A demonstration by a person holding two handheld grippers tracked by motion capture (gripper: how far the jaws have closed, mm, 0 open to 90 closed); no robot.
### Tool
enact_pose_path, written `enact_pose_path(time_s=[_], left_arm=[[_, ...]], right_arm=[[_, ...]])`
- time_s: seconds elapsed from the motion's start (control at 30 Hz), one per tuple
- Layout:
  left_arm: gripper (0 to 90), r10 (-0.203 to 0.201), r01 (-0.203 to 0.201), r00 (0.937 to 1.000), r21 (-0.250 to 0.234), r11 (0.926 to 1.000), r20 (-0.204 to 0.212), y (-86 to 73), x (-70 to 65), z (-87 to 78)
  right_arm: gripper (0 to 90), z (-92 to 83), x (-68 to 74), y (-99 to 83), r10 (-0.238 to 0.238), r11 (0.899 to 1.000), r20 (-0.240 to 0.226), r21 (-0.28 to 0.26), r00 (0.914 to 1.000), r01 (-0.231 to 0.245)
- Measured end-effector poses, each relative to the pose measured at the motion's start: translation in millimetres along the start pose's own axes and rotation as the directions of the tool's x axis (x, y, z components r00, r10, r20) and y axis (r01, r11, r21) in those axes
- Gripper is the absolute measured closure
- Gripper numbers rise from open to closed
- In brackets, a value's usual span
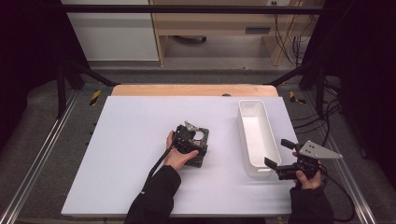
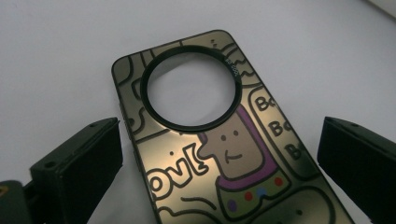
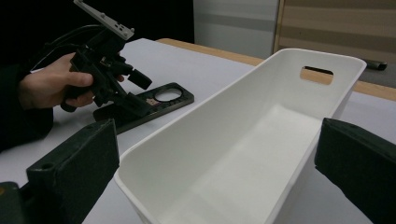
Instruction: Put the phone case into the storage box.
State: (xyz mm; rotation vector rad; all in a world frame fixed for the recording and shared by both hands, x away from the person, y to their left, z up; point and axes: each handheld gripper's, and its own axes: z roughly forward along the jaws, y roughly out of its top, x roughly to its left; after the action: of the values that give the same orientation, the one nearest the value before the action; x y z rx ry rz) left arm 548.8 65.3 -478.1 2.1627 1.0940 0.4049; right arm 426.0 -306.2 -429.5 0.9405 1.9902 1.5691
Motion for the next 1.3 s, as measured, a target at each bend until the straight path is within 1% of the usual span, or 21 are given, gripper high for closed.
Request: enact_pose_path(time_s=[0.23, 0.33, 0.6, 0.7, 0.8, 0.83, 1.03, 1.3], left_arm=[[0.0, -0.016, 0.016, 0.9999, 0.012, 0.9998, 0.003, -0.3, -0.7, 3.0], [0.0, -0.012, 0.012, 0.9999, 0.024, 0.9996, -0.003, -1.3, -2.7, 5.3], [0.0, -0.024, 0.025, 0.9993, 0.035, 0.9991, -0.029, -1.0, -6.1, 6.8], [0.0, -0.025, 0.027, 0.9986, 0.04, 0.9988, -0.048, -0.5, -8.4, 7.7], [0.0, -0.012, 0.016, 0.9971, 0.049, 0.9987, -0.075, 0.0, -11.8, 9.5], [0.0, -0.017, 0.021, 0.9967, 0.05, 0.9985, -0.079, 0.3, -12.5, 9.9], [0.0, -0.027, 0.033, 0.9957, 0.07, 0.997, -0.089, 2.6, -13.4, 10.1], [1.8, -0.047, 0.055, 0.9933, 0.077, 0.9955, -0.105, 3.3, -15.5, 8.8]], right_arm=[[0.3, -0.1, 0.0, 0.0, 0.002, 1.0, -0.001, -0.001, 1.0, -0.002], [0.3, 0.1, 0.1, 0.1, 0.001, 1.0, 0.0, -0.001, 1.0, -0.001], [0.3, -0.3, -0.1, 0.2, 0.003, 1.0, 0.0, -0.002, 1.0, -0.003], [0.3, -0.3, 0.0, 0.2, 0.003, 1.0, 0.001, -0.002, 1.0, -0.003], [0.3, -0.5, 0.0, 0.4, 0.003, 1.0, 0.001, -0.002, 1.0, -0.003], [0.2, -0.5, 0.0, 0.4, 0.003, 1.0, 0.001, -0.002, 1.0, -0.003], [0.3, -0.4, 0.0, 0.4, 0.003, 1.0, 0.001, -0.002, 1.0, -0.003], [0.3, -0.6, -0.1, 0.6, 0.0, 1.0, 0.001, -0.003, 1.0, 0.0]])
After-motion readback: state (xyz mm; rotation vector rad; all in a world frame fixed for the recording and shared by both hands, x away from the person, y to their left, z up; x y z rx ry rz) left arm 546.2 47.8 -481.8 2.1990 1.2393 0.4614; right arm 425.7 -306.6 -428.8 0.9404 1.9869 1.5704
